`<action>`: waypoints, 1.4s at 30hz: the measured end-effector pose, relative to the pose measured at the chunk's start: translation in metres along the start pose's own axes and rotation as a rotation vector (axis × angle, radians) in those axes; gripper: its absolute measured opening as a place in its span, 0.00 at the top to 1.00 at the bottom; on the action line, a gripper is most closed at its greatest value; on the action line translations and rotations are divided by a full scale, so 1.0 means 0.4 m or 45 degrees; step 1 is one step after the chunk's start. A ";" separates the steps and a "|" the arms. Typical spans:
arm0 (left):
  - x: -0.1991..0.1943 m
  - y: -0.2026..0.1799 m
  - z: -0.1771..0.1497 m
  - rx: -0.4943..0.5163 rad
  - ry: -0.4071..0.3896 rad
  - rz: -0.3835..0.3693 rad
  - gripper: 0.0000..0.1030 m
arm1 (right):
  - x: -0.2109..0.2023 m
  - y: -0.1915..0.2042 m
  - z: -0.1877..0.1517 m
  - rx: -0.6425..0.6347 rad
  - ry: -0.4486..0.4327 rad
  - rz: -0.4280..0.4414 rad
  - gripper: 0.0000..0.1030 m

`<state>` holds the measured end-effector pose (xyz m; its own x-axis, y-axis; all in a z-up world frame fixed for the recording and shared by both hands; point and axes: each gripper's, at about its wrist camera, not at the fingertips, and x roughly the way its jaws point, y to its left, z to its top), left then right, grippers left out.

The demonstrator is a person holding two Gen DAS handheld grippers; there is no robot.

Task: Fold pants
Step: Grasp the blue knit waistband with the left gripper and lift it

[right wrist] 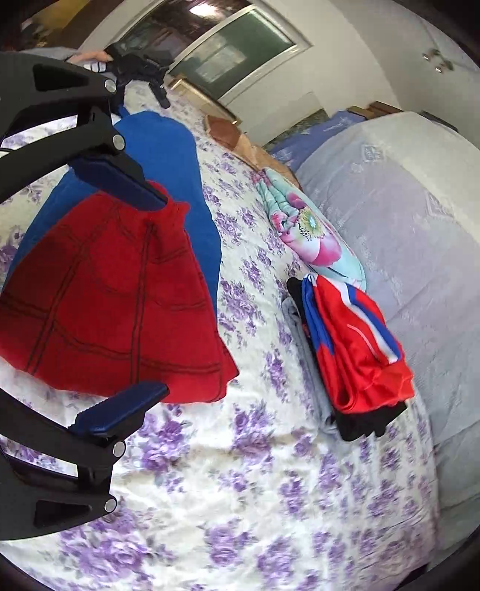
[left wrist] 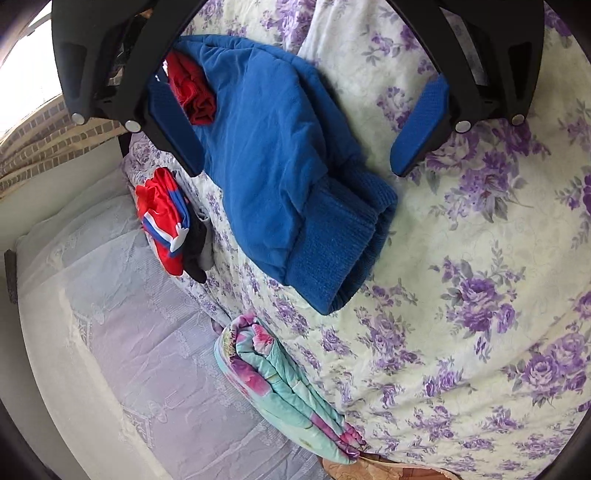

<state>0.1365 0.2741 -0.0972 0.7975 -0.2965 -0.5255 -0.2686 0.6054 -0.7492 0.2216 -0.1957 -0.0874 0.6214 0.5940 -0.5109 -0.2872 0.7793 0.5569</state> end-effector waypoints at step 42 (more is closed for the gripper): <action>-0.050 -0.453 -0.116 0.698 -0.247 0.127 0.75 | -0.060 -0.069 0.010 0.168 -0.162 -0.059 0.04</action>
<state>0.1440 0.1359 0.0305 0.8808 -0.1089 -0.4609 -0.0705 0.9322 -0.3550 0.2175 -0.2322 -0.0877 0.7212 0.5214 -0.4560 -0.1627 0.7674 0.6202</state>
